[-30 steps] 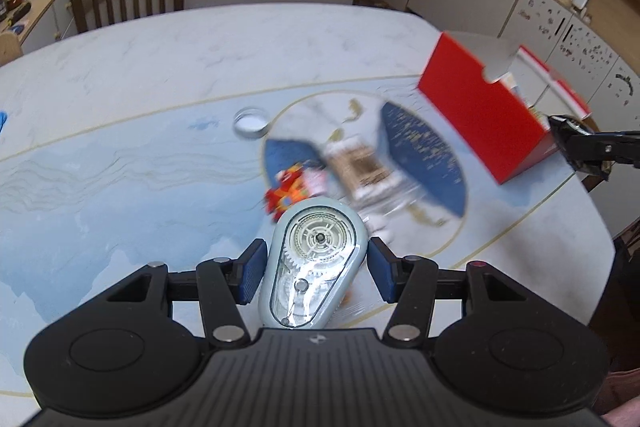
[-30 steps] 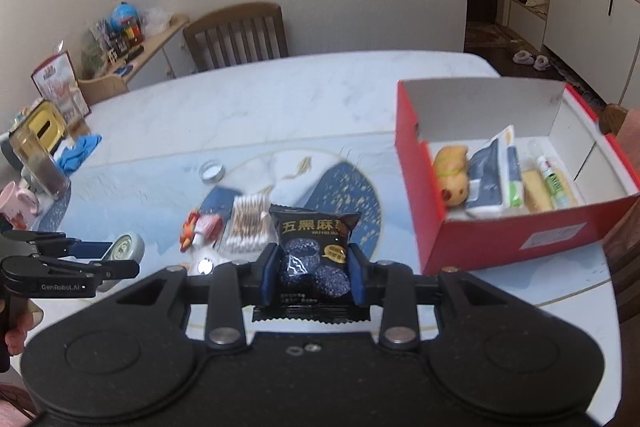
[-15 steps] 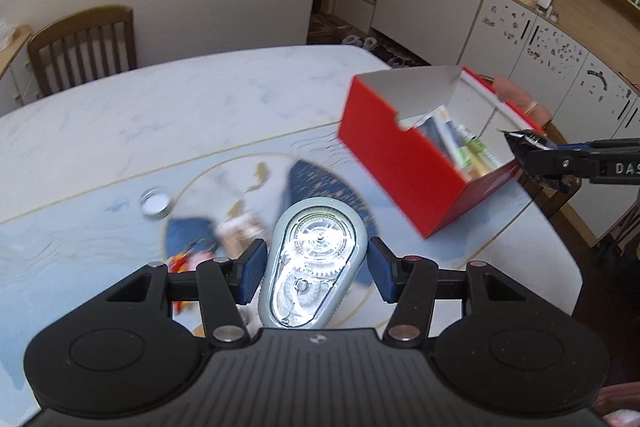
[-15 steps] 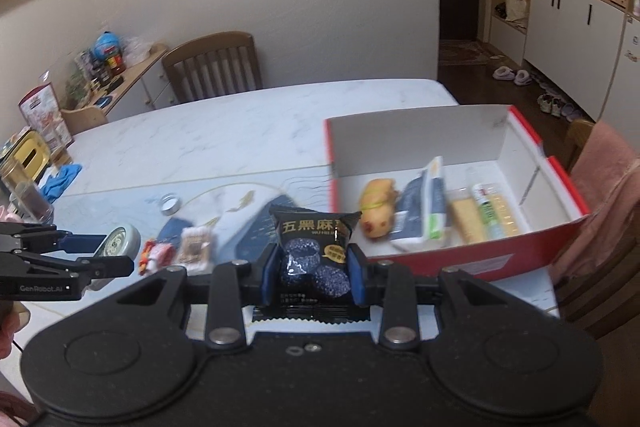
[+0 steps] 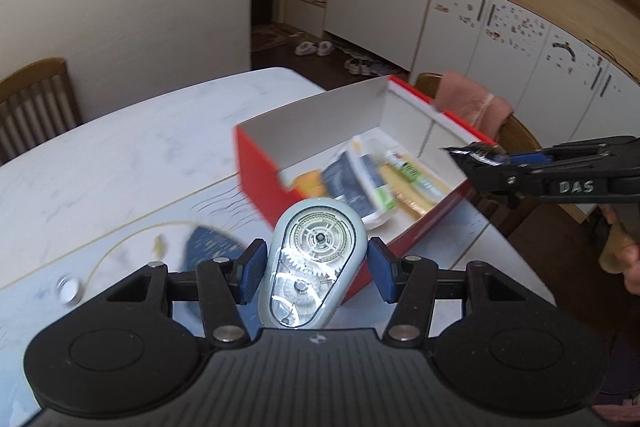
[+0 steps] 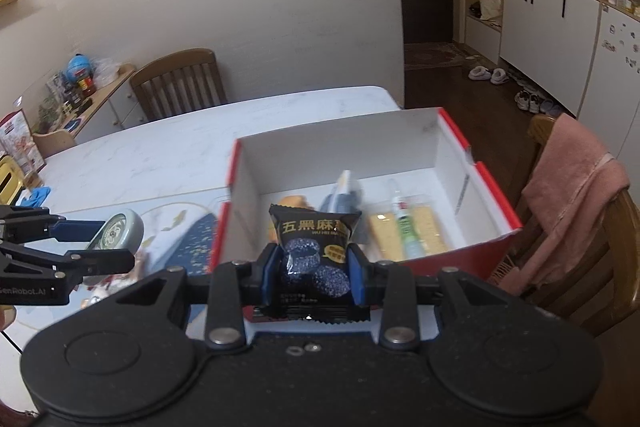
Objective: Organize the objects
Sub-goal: 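Carry the correction tape and black snack packet over the red box with both tools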
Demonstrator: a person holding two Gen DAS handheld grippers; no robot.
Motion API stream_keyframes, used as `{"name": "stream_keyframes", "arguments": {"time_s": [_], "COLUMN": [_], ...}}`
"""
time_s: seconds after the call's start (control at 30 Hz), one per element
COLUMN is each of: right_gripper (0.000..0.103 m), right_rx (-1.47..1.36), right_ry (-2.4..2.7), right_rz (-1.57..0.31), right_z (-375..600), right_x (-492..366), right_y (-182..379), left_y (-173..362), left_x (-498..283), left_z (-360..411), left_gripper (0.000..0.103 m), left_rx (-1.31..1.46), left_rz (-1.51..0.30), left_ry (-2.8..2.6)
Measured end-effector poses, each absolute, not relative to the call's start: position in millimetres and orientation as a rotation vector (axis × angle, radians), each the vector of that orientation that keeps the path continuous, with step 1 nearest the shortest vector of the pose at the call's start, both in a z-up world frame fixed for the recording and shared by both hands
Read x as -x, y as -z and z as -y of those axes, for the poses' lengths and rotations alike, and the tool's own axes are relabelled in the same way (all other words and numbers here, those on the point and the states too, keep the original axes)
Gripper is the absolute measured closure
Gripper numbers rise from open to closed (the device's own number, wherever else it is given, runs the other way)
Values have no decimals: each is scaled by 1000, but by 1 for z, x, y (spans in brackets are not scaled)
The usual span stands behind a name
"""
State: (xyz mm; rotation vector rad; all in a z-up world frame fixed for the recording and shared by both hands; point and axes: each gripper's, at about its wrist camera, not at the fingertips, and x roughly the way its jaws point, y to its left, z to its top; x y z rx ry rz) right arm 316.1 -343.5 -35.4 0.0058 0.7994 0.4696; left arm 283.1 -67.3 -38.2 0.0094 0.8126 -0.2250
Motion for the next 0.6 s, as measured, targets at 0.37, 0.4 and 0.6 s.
{"name": "stream_keyframes", "arguments": {"time_s": [0.37,0.4,0.6], "right_gripper": [68,68,68], "right_rx": [-33,-35,-28], "right_ry": [-434,-434,-404], "right_rz": [-789,-788,-798], "right_z": [380,382,388], "right_x": [-358,-361,-381], "right_y": [45,46,62], "left_y": [44,46,57], "left_x": [-335,-339,-367], "left_z": [132,136,149], "left_gripper": [49,49,49], "left_rx": [-150,-155,-151], "left_rz": [-840,-843,-881], "left_ry": [297,300,291]}}
